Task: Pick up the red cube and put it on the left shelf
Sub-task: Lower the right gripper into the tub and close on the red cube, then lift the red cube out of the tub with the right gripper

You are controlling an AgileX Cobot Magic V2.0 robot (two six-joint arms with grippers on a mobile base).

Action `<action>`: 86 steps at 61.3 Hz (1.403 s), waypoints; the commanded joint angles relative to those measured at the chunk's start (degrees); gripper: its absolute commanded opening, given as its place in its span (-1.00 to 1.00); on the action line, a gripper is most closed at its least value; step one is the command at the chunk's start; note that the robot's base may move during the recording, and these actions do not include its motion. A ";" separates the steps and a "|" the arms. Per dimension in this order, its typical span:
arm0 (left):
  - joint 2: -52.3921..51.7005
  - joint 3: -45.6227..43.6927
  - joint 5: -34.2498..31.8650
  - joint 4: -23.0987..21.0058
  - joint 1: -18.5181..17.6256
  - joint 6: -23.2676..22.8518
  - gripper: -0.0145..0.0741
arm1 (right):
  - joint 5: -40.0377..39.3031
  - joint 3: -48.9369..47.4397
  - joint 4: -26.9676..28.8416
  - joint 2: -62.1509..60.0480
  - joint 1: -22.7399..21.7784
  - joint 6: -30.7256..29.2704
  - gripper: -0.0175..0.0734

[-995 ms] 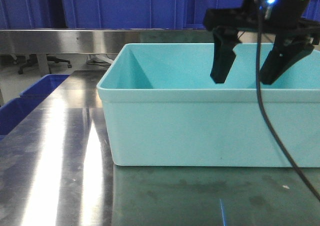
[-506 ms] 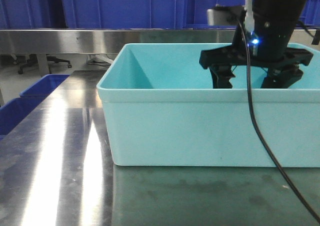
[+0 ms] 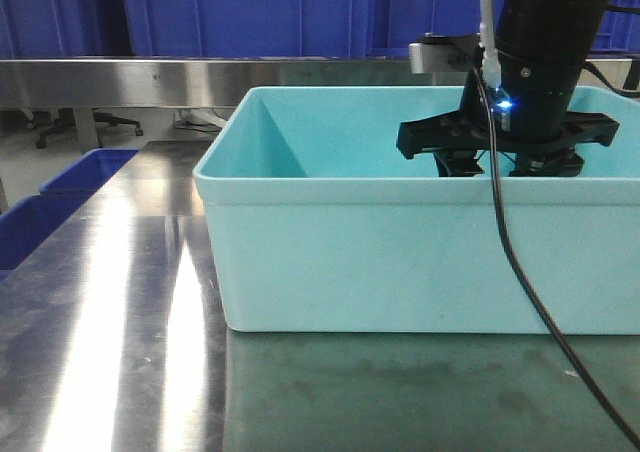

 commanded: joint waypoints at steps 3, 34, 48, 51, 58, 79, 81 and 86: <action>-0.95 1.32 -4.98 -0.39 -0.07 -0.05 -0.44 | 2.35 -5.15 -0.54 -3.44 -0.39 -0.04 -0.31; -0.95 1.32 -4.98 -0.39 -0.07 -0.05 -0.44 | -3.63 -2.59 -0.54 -29.54 -0.33 -4.43 -0.31; -0.95 1.32 -4.98 -0.39 -0.07 -0.05 -0.44 | -11.62 14.68 -0.54 -49.73 -0.33 -6.09 -0.31; -0.95 1.32 -4.98 -0.39 -0.07 -0.05 -0.44 | -14.25 19.07 -0.54 -54.43 -0.33 -6.09 -0.31; -0.95 1.32 -4.98 -0.39 -0.07 -0.05 -0.44 | -21.04 29.53 -0.54 -65.77 -0.33 -6.09 -0.31; -0.95 1.32 -4.98 -0.39 -0.07 -0.05 -0.44 | -28.15 48.44 -0.54 -94.62 -0.33 -6.09 -0.31; -0.95 1.32 -4.98 -0.39 -0.07 -0.05 -0.44 | -28.15 48.93 -0.54 -95.73 -0.33 -6.09 -0.31; -0.95 1.32 -4.98 -0.39 -0.07 -0.05 -0.44 | -28.07 49.30 -0.54 -96.66 -0.33 -6.09 -0.31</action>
